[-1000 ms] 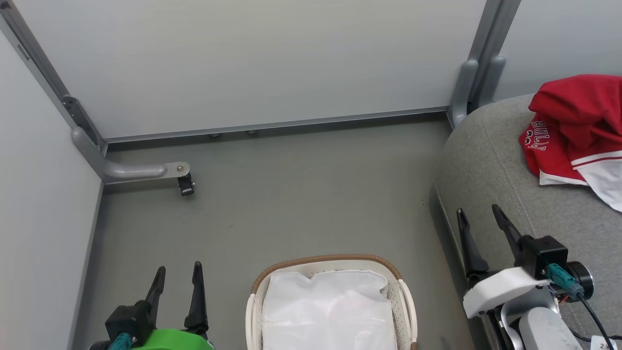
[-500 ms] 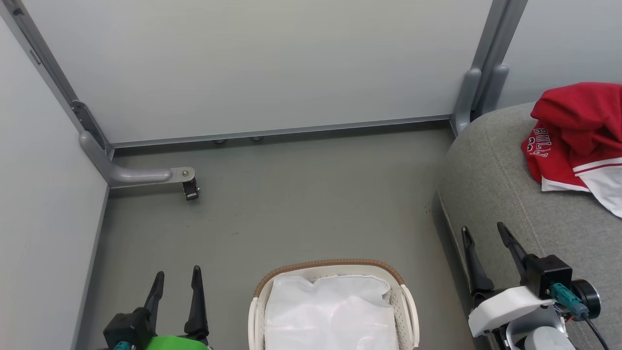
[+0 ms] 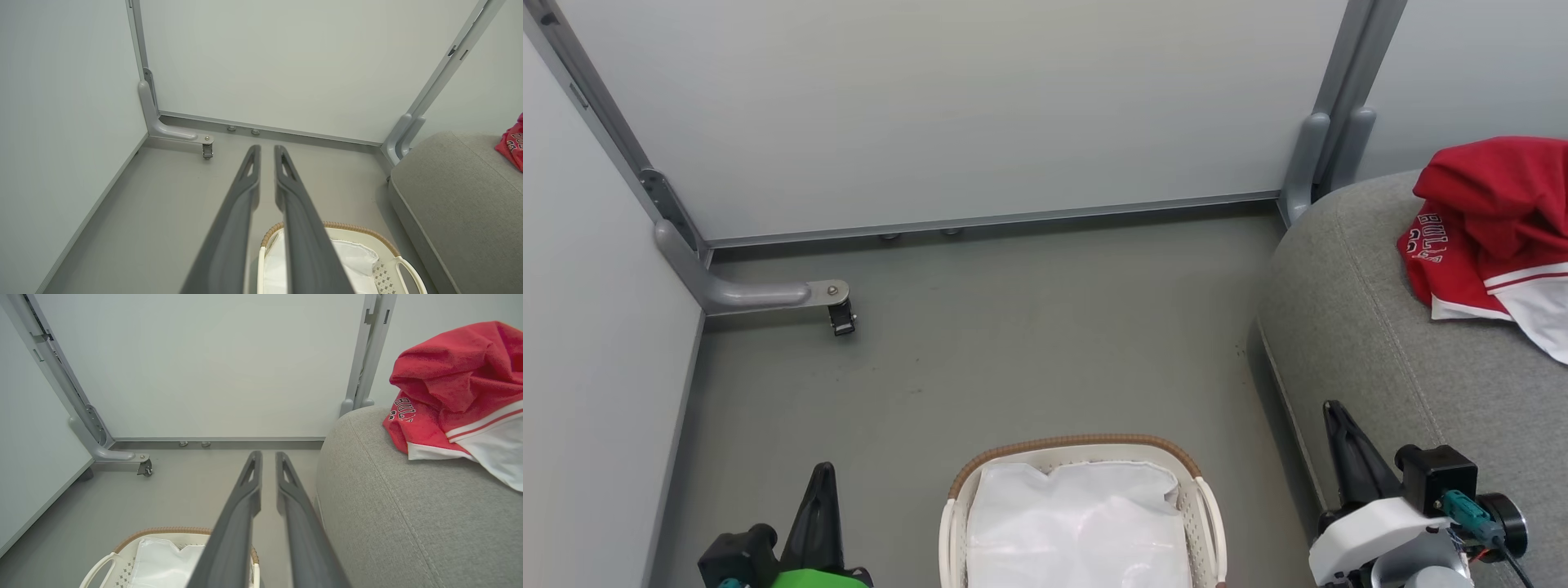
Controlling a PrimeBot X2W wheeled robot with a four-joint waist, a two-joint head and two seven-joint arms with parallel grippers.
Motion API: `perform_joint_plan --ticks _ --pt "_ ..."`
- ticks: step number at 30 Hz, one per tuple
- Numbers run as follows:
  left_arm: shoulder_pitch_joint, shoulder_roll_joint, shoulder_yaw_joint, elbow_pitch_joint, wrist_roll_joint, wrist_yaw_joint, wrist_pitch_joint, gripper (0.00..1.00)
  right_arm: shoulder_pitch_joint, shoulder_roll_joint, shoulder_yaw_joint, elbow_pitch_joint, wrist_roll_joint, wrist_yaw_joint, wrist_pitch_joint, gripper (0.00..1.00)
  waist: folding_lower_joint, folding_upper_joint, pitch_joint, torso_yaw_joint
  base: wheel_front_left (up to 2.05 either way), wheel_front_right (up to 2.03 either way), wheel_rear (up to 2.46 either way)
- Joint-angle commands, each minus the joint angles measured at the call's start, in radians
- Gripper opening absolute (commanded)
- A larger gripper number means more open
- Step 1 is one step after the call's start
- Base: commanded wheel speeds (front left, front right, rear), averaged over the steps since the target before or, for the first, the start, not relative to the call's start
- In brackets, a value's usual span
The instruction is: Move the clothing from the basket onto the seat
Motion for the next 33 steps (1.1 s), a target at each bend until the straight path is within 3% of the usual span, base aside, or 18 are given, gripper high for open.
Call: perform_joint_plan --ticks 1,33 --pt "-0.006 0.0 0.006 -0.01 -0.034 -0.002 0.01 0.0 -0.014 -0.002 -0.008 -0.005 0.036 0.0 0.011 0.0 0.0001 0.0002 0.0 0.0 0.0 0.0 0.0" --pt "-0.075 0.002 0.091 -0.024 -0.517 -0.029 0.152 0.0 -0.034 -0.006 -0.05 -0.024 0.598 0.0 0.149 0.0 0.0001 0.0031 0.001 -0.001 0.0 0.0 0.0"
